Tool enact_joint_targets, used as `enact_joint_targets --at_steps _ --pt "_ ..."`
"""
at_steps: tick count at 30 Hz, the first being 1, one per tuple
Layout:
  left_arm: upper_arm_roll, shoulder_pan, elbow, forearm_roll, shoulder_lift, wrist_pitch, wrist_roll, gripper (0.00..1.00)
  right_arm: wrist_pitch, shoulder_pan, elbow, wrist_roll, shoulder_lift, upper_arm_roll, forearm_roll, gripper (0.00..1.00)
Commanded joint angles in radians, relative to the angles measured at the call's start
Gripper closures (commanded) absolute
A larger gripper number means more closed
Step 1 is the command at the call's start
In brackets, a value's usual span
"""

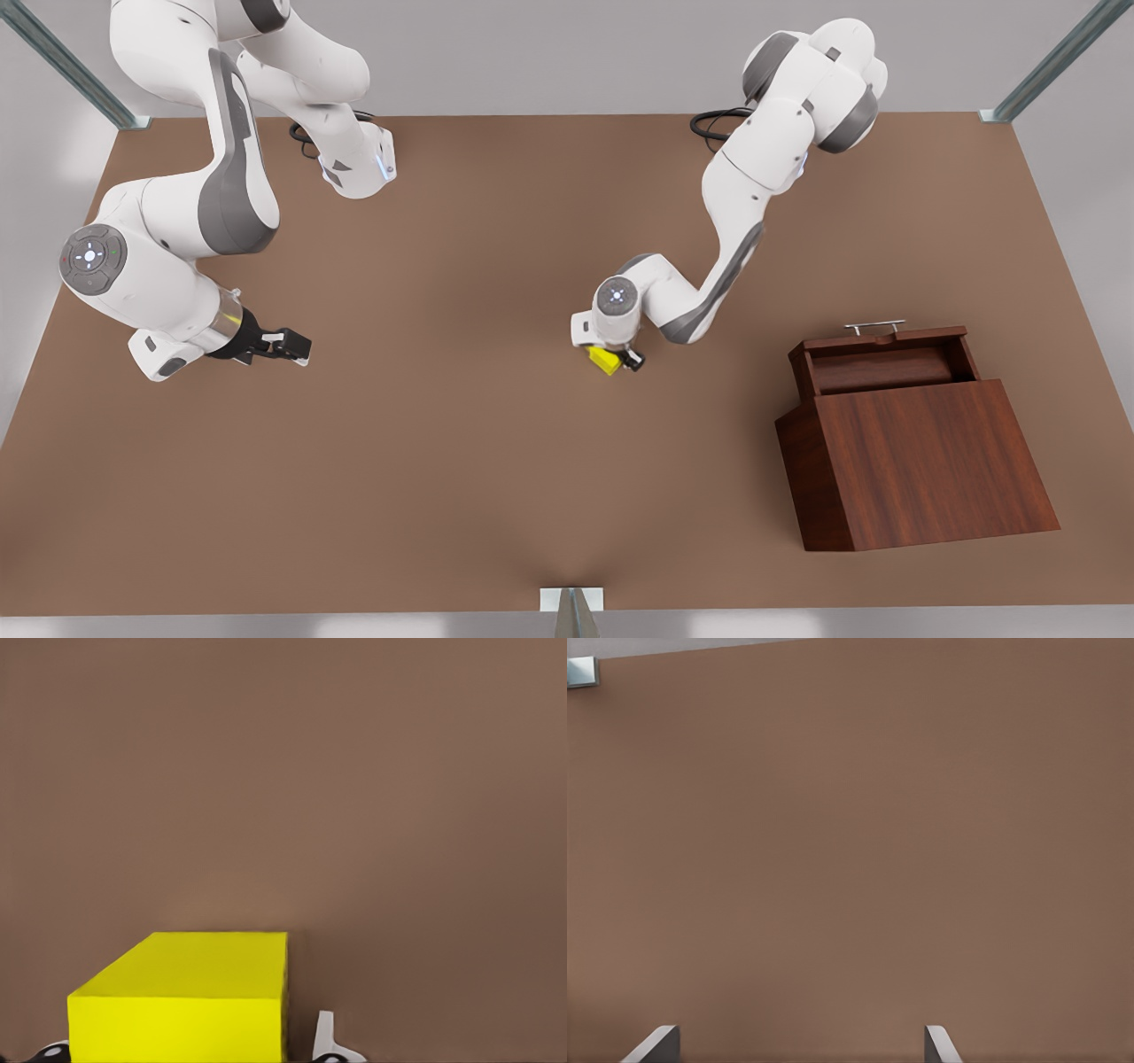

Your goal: Open the drawer with left arm, place the square in the middle with right arm, and place the square in the drawer with left arm

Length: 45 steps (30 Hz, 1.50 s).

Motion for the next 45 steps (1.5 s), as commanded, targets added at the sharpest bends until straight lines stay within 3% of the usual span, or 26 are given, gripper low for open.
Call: enact_joint_targets --at_steps 1,25,28,30,36,41,45 --pt "0.001 0.001 0.0 -0.283 0.0 0.0 0.042 0.41 0.0 0.0 0.0 0.0 0.0 0.0 0.0 0.0" --pt "0.021 0.005 0.0 -0.306 -0.064 -0.028 0.014 0.4 0.0 0.0 0.0 0.0 0.0 0.0 0.0 0.0" --pt "0.115 0.036 -0.008 -0.409 -0.357 -0.441 0.01 0.4 0.0 0.0 0.0 0.0 0.0 0.0 0.0 0.0" --pt "0.134 0.194 -0.017 -0.423 -0.532 -0.633 -0.128 0.4 0.0 -0.002 -0.002 0.0 0.0 0.0 0.0 0.0" --pt "0.175 0.539 -0.029 -0.423 -0.544 -0.482 -0.082 0.39 0.0 -0.002 -0.002 0.0 0.0 -0.001 0.0 0.0" --pt "0.191 0.605 -0.164 -0.374 -0.541 -0.359 0.082 0.39 0.0 -0.002 -0.002 0.0 0.0 -0.001 0.0 0.0" --pt "0.192 0.645 -0.166 -0.374 -0.524 -0.334 0.12 0.39 0.0 -0.002 -0.002 0.0 0.0 -0.001 0.0 0.0"
